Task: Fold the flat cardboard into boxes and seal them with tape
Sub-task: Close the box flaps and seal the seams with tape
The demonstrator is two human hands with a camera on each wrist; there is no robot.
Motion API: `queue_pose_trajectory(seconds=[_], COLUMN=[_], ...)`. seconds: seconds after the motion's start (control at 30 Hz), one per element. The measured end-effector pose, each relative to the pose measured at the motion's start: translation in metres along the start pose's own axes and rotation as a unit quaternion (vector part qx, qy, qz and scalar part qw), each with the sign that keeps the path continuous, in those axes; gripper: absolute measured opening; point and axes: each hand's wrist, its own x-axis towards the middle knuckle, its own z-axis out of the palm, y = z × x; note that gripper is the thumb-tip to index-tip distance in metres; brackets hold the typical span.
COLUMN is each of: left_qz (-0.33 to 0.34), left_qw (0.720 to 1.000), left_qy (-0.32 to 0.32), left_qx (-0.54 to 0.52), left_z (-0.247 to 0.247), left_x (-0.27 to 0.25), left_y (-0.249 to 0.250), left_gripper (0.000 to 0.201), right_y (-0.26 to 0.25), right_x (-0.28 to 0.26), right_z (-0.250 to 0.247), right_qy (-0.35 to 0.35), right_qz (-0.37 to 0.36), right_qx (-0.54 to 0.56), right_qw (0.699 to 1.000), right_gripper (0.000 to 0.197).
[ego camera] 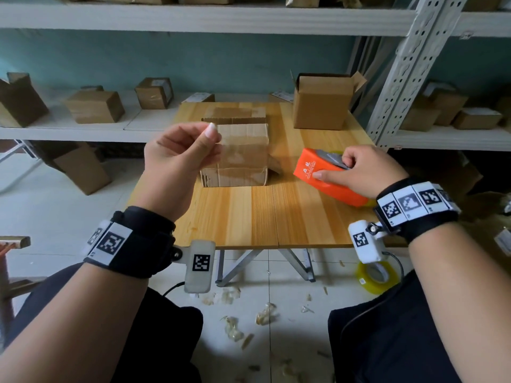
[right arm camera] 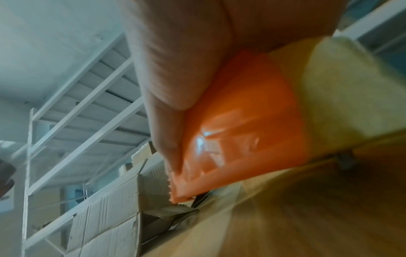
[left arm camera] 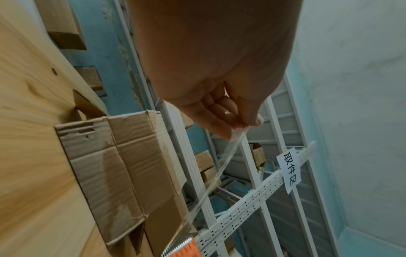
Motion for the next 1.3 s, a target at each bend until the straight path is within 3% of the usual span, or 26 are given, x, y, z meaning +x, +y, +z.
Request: queue_pose_trajectory(seconds=[0.3, 0.53, 0.93, 1.1, 1.3], left_qz=[-0.033, -0.084, -0.083, -0.068, -0.040], left_qw=[0.990, 0.963, 0.943, 0.932, 0.944], left_qy=[-0.136, -0.253, -0.301, -0.322, -0.300], left_qx=[-0.019, 0.031, 0.115, 0.149, 0.130], left_z=[0.021, 0.047, 0.047, 0.048, 0.058], left_x=[0.001, -0.008, -0.011, -0.012, -0.016], left_y=[-0.009, -0.017, -0.008, -0.004, 0.001], left_gripper=[0.005, 0.005, 0.021, 0.015, 0.008], right_y=[-0.019, -0.034, -0.040, -0.039, -0.038], right_x=[0.015, 0.022, 0.015, 0.015, 0.018], right_z=[0.009, 0.010, 0.012, 0.012, 0.015], right_qy=[0.006, -0.013, -0.027, -0.025, -0.020], right_qz=[0.067, 0.107, 0.135, 0.132, 0.140], right_qx=[-0.009, -0.011, 0.003, -0.003, -0.006], right_qw=[0.998, 0.994, 0.990, 0.991, 0.990], right_gripper=[0.058, 0.061, 0.066, 0.067, 0.071])
